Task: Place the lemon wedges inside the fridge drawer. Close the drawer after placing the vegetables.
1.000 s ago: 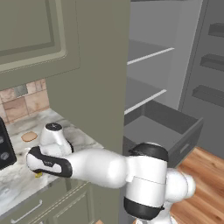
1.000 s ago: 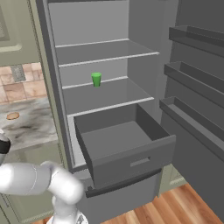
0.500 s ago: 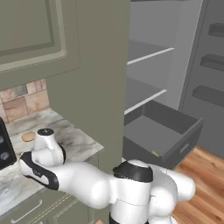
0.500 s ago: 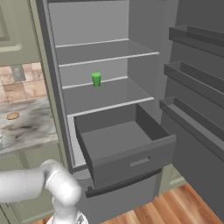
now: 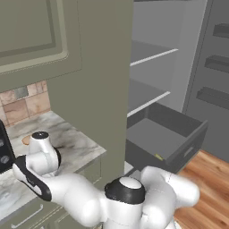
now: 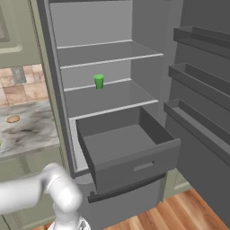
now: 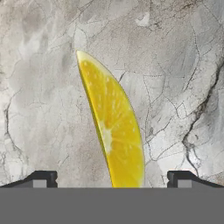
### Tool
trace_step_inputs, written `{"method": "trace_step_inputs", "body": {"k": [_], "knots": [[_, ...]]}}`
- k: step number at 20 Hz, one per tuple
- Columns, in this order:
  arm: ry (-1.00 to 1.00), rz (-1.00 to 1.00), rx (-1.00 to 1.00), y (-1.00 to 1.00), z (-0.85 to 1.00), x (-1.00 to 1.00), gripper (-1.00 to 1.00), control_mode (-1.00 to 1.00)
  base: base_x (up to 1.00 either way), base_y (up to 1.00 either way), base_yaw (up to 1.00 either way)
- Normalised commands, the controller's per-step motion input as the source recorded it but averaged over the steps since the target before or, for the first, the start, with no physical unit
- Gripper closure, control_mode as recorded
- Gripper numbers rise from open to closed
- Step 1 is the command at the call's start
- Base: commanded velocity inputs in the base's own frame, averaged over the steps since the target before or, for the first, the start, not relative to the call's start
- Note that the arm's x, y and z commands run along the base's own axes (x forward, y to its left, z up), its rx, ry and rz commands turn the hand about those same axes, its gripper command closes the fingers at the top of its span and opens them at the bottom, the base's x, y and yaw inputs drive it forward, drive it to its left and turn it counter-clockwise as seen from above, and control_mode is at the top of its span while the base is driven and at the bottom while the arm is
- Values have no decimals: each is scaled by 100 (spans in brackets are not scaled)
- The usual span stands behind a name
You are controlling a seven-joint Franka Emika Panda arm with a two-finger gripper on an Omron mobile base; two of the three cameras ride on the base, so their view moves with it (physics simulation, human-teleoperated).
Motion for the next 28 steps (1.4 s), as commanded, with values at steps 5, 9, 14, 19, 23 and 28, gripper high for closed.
{"method": "trace_step_inputs", "body": {"k": [5, 9, 14, 19, 23, 28], "knots": [[0, 0, 0, 1, -21, 38, -100, -100, 0, 0, 0], [0, 0, -5, 8, -41, 13, -100, -100, 0, 0, 0], [0, 0, -11, 17, -64, -2, 100, -100, 0, 0, 0], [8, 0, -9, 6, -65, -4, 100, -100, 0, 0, 0], [4, -2, 7, -22, -57, -12, 100, -100, 0, 0, 0], [0, -3, 16, -53, -14, -5, 100, -100, 0, 0, 0]]}}
